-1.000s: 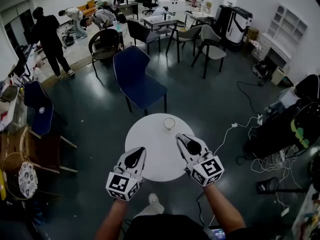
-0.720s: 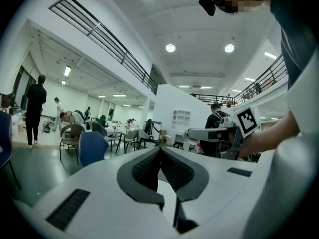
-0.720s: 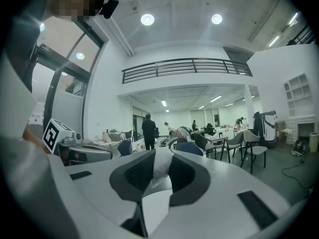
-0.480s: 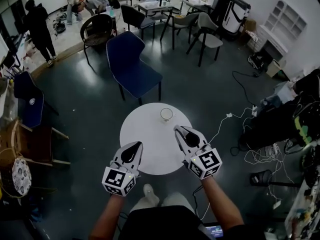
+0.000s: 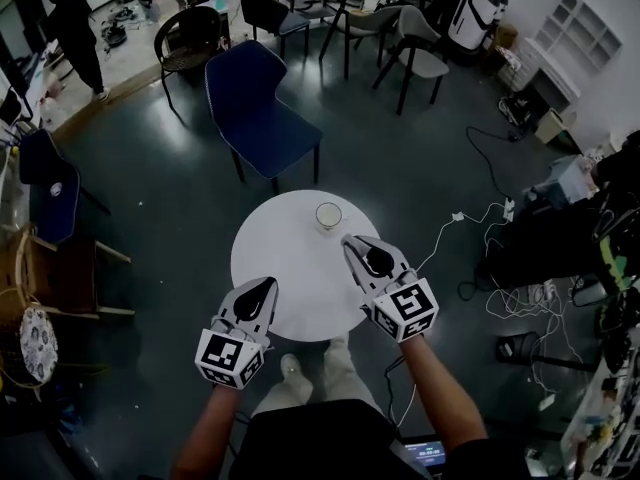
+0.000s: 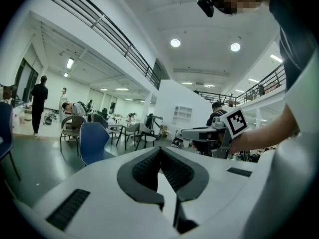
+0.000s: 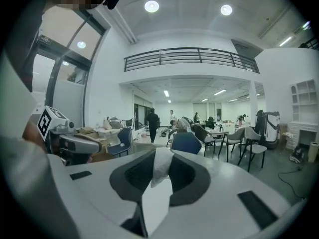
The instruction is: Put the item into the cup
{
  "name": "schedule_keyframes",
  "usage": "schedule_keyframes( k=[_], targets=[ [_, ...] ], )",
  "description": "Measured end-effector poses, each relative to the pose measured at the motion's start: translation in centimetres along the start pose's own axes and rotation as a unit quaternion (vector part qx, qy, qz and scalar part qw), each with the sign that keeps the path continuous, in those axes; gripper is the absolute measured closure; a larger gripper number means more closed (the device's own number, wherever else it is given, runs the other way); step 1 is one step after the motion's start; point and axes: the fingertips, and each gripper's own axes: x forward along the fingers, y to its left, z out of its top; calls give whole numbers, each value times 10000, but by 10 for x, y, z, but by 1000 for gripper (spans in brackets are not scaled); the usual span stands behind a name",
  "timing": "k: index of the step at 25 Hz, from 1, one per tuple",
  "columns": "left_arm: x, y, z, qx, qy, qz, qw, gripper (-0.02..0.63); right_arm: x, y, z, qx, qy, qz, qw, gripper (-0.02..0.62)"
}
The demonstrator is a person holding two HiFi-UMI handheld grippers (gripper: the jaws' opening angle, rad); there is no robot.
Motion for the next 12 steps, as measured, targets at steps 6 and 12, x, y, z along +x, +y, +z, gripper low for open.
schedule_keyframes(
  k=[6,12],
  targets=[
    [25,-9,-20,-146,97,230,9996,591,12,-33,-17,-118,161,195,9996,520],
    [52,-17,-40,-212,203,437,9986,591,30,-62,-40,-101,328,485,9982,520]
  ],
)
